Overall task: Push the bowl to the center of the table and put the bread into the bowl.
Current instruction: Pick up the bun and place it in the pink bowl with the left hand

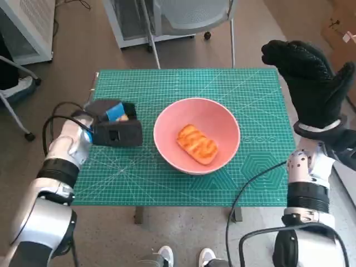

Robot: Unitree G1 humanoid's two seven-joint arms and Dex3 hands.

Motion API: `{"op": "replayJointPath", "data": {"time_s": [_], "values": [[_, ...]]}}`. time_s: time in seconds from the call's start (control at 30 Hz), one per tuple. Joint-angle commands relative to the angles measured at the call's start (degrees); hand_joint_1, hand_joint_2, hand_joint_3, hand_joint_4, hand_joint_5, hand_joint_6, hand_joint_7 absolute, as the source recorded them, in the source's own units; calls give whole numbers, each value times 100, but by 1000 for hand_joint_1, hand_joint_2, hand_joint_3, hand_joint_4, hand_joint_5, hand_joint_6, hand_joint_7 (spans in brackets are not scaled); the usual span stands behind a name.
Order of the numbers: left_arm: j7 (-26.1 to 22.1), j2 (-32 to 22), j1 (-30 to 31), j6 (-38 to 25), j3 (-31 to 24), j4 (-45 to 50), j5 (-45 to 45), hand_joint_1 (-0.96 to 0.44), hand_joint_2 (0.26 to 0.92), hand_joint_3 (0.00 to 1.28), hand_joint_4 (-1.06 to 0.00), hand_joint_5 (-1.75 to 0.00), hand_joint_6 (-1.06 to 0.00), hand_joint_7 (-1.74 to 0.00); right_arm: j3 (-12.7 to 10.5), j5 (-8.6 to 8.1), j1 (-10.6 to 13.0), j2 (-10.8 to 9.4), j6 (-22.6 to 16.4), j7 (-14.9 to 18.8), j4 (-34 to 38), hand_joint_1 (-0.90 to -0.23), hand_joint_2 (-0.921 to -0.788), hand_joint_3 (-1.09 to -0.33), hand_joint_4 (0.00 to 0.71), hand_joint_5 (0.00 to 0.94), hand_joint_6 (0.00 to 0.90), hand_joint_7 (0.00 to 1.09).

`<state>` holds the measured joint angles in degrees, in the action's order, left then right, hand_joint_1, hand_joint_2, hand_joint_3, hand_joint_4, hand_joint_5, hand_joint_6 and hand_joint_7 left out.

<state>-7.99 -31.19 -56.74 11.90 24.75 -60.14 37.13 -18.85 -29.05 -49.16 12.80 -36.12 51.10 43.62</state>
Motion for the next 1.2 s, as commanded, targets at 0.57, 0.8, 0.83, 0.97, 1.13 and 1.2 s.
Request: {"op": "replayJointPath", "data": {"time_s": [0.57,0.8,0.83,0.97,1.13,1.2], "values": [[-803,-340,1044,-693,-1024,5198,-354,2,920,37,-739,-1102,-651,-1146,5,-77,79,-83,151,79,105,-634,-921,-701,327,3,436,4],[-986,27,977,-557,-881,5645,-464,2,920,23,-759,-1065,-661,-1148,2,-103,92,-87,164,115,68,-635,-921,-699,329,3,438,4],[-1005,82,952,-513,-839,5630,-479,2,920,23,-762,-1060,-659,-1152,0,-106,93,-87,165,120,65,-636,-921,-699,329,3,439,4],[-1032,318,833,-251,-628,5426,-449,2,920,22,-768,-1051,-653,-1161,-13,-112,97,-94,155,142,68,-637,-921,-699,330,2,439,4],[-1056,555,715,25,-391,5157,-345,1,920,22,-767,-1057,-652,-1159,-12,-96,138,-116,130,144,15,-637,-921,-702,331,3,440,4],[-1037,643,685,168,-313,5011,-335,1,920,21,-760,-1063,-659,-1154,-13,-94,157,-115,126,144,-11,-634,-921,-704,331,2,440,4]]}}
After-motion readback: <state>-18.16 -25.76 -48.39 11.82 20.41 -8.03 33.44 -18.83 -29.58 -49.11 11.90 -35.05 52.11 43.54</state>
